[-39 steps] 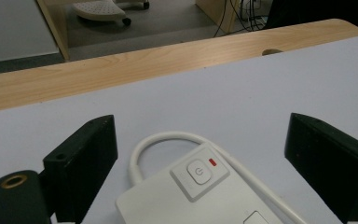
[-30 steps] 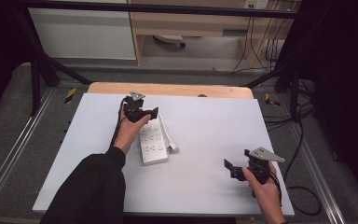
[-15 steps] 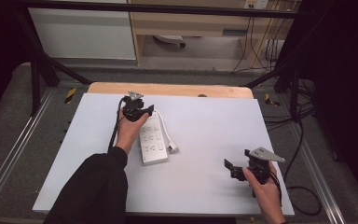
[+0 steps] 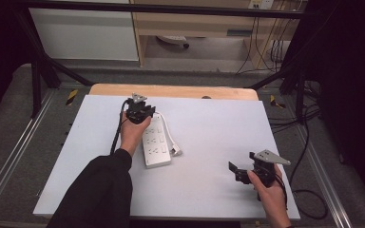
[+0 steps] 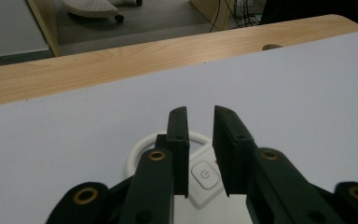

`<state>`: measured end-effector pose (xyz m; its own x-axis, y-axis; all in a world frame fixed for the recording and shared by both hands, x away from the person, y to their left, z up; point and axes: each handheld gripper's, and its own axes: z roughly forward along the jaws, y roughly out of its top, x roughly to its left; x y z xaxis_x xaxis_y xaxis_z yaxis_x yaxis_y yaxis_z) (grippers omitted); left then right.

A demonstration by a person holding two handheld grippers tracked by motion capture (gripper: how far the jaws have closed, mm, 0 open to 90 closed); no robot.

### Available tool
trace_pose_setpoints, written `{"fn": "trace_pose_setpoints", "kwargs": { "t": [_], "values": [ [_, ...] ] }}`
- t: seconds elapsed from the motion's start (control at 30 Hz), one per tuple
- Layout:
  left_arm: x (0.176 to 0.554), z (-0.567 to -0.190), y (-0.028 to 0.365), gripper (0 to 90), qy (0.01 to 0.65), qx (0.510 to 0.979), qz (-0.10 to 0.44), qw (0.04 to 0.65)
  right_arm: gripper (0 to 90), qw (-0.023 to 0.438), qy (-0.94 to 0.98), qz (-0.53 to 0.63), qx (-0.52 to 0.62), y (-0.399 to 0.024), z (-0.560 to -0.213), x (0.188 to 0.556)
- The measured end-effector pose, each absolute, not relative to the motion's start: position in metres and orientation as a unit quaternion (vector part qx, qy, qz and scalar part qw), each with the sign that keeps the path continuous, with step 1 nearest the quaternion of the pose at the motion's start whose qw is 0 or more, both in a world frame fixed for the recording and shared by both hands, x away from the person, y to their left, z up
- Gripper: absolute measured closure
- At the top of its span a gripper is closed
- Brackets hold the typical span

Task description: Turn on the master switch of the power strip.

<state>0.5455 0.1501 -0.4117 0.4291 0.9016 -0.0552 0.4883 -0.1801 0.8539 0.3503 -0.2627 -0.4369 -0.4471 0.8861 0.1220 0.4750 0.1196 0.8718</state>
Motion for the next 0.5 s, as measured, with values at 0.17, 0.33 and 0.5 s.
{"fn": "trace_pose_setpoints", "kwargs": {
  "t": [0.17, 0.33, 0.5],
  "values": [
    [0.5469, -0.416, 0.1499, 82.8, 0.475, 0.735, 0.235, 0.422, 3.5, 0.222, 0.714, 0.462, 0.476, -0.2626, -0.4367, 0.3501],
    [0.5475, -0.4199, 0.1496, 88.8, 0.473, 0.742, 0.223, 0.419, 3.5, 0.222, 0.714, 0.462, 0.477, -0.263, -0.4368, 0.3503],
    [0.5473, -0.4223, 0.1489, 89.9, 0.47, 0.75, 0.216, 0.413, 3.5, 0.222, 0.715, 0.461, 0.476, -0.2628, -0.4367, 0.3501]
  ]
}}
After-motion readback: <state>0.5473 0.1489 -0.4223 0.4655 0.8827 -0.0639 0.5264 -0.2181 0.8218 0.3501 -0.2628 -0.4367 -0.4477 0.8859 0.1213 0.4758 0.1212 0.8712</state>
